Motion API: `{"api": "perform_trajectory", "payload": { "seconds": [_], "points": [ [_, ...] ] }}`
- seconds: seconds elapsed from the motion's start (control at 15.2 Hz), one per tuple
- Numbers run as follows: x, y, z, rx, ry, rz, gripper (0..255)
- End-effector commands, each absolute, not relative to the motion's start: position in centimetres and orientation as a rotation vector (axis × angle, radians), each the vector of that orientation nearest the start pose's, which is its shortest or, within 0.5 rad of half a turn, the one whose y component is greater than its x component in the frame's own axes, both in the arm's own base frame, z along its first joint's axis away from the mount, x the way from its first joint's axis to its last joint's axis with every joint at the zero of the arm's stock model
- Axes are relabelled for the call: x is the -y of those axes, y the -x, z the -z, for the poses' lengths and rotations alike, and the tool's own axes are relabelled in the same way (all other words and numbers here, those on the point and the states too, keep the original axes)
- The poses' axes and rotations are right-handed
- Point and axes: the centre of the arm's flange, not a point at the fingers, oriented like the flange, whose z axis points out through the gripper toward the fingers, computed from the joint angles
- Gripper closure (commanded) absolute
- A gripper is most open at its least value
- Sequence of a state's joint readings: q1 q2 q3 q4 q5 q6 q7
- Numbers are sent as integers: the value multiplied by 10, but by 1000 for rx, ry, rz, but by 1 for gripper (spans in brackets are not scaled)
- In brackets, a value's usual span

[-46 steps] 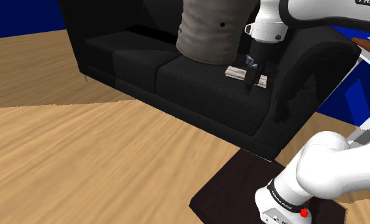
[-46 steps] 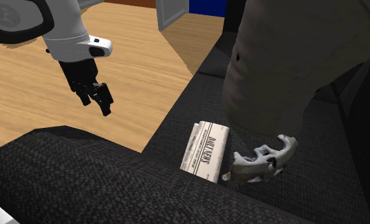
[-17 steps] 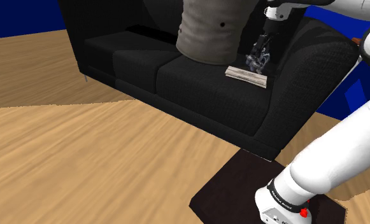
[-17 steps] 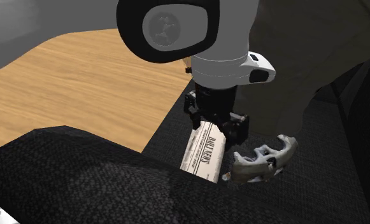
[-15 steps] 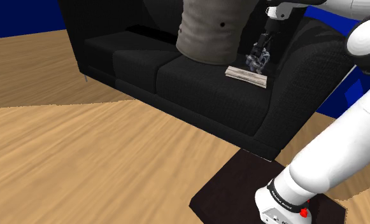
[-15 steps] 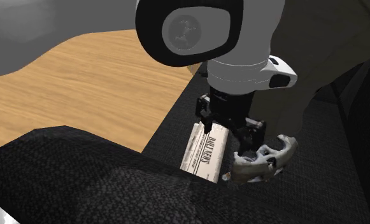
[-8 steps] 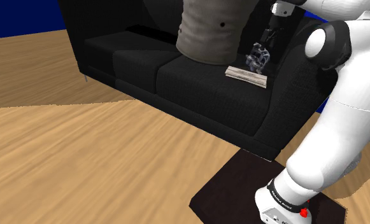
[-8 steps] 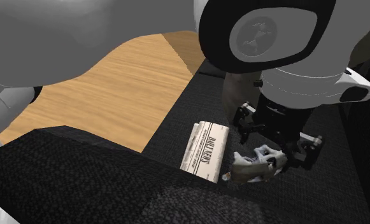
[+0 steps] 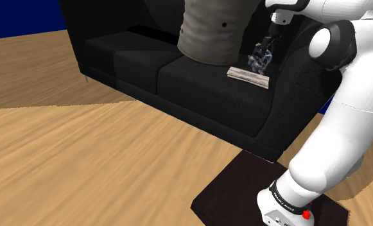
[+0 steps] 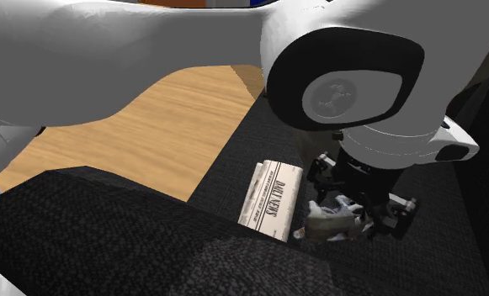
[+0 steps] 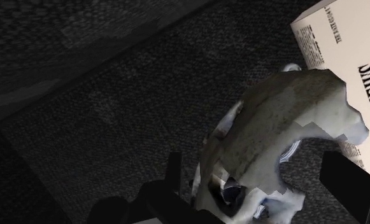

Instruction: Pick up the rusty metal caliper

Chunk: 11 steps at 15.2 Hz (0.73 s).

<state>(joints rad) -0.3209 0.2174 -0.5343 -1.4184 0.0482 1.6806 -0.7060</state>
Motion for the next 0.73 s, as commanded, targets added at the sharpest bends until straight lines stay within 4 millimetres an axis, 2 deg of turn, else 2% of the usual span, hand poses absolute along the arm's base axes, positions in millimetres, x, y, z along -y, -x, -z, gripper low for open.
{"api": "perform_trajectory", "payload": {
  "seconds": [0.0,0.07,0.66],
  "points": [
    [443,-439,-591,-223,3230,16,0],
    [443,-438,-590,-223,3230,16,255],
    [443,-439,-591,-223,3230,16,255]
  ]
}}
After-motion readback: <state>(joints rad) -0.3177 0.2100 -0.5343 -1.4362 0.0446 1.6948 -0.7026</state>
